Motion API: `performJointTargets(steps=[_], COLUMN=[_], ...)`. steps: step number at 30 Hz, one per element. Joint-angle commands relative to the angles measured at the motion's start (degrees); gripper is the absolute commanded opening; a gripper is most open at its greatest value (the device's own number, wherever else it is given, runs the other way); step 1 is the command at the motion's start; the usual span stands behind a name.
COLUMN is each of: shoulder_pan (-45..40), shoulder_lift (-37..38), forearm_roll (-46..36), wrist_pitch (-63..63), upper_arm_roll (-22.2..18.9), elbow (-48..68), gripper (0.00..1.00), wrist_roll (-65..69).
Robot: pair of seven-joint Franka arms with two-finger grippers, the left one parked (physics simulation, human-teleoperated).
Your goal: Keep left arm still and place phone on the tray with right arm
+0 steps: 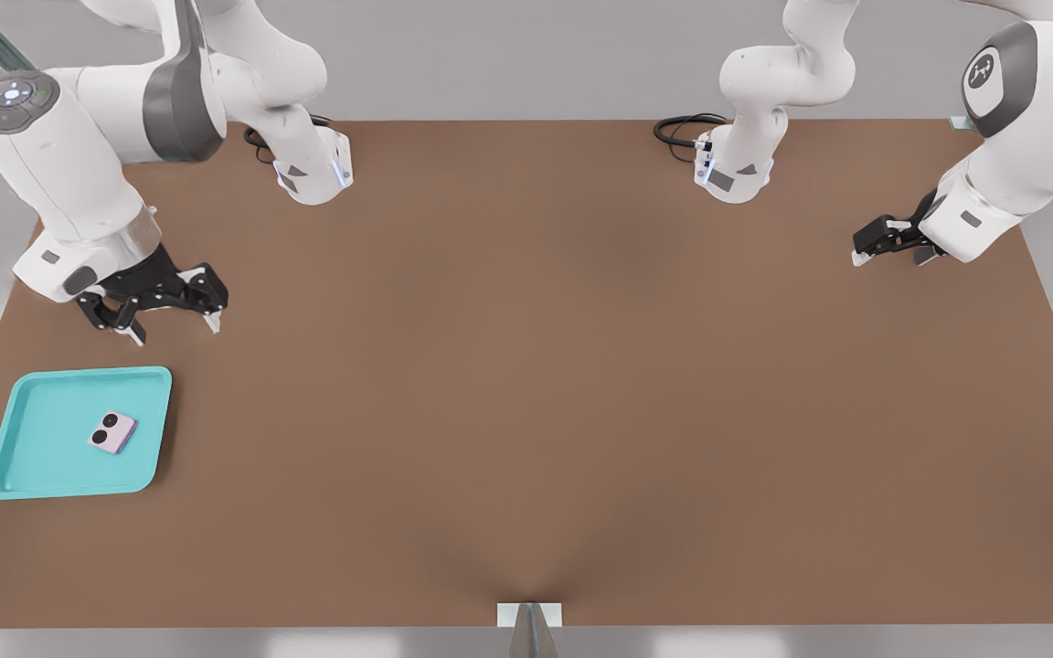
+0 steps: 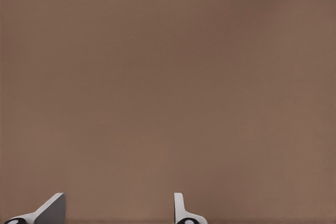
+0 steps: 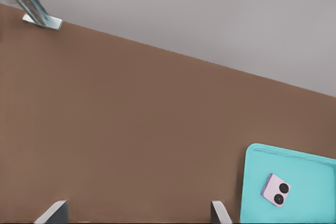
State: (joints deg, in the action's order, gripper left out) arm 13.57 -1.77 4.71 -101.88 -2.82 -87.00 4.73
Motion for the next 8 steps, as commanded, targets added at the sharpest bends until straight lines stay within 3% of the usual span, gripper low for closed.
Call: performJointTargets(steps=[1, 2, 4, 8], shoulder_pan=[-7.0, -7.0, -7.4, -7.4], shoulder_lift=[0.2, -0.2, -9.4, -9.2], forearm_roll=[-0.5, -0.5, -0.5, -0.5], wrist_pitch=[9.4, 9.4, 13.8, 13.6], upper_arm_roll=[-0.4, -0.5, -0.1, -0.5], elbow=[-0.2, -0.2, 10.4, 10.3], gripper=[1.0, 1.0, 1.0, 1.0], wrist_roll=[-7.8, -7.6, -4.7, -4.8])
